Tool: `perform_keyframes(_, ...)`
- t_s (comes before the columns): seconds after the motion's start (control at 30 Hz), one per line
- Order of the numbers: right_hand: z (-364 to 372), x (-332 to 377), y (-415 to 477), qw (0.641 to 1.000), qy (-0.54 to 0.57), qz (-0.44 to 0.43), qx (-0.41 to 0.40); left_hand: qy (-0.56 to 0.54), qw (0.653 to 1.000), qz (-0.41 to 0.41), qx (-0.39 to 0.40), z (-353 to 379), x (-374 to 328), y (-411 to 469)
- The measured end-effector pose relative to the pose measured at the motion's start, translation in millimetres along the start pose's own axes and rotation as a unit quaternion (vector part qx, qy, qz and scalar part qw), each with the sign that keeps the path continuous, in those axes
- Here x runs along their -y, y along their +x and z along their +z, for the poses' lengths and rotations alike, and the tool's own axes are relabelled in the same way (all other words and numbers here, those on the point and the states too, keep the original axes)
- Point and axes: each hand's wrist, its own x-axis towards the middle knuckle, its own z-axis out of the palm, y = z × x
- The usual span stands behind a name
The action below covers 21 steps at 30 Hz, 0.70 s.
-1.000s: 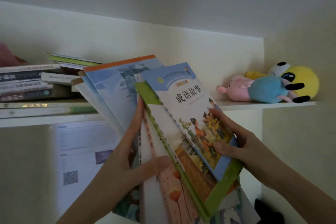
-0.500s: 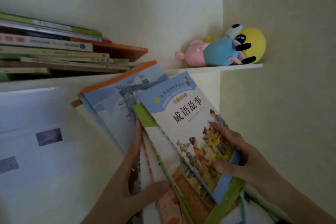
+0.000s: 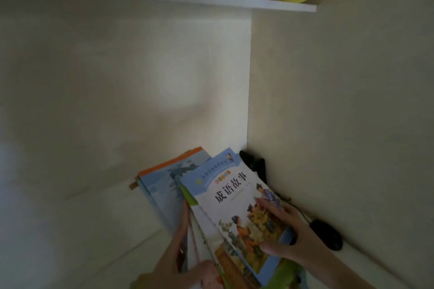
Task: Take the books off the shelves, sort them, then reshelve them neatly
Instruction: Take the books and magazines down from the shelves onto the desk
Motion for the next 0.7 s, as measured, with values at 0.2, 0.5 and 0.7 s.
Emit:
perform_keyframes(0.2,-2.1,-87.7,19.3,0.997,0.008,0.072,-0.002,-0.084,0.995,-0.041,0.017,9.8,68.8,15.2)
perform_keyframes(0.5,8.5,-169.2,43.4,0.983,-0.107,0.147,0.031,-0.044,0.979,-0.173,0.097,41.2,162.6,55.5)
perform_keyframes(0.7,12.6,-166.7,52.4,0.951,-0.267,0.153,0.003,0.061,0.969,-0.218,0.096,16.2,179.1,49.0)
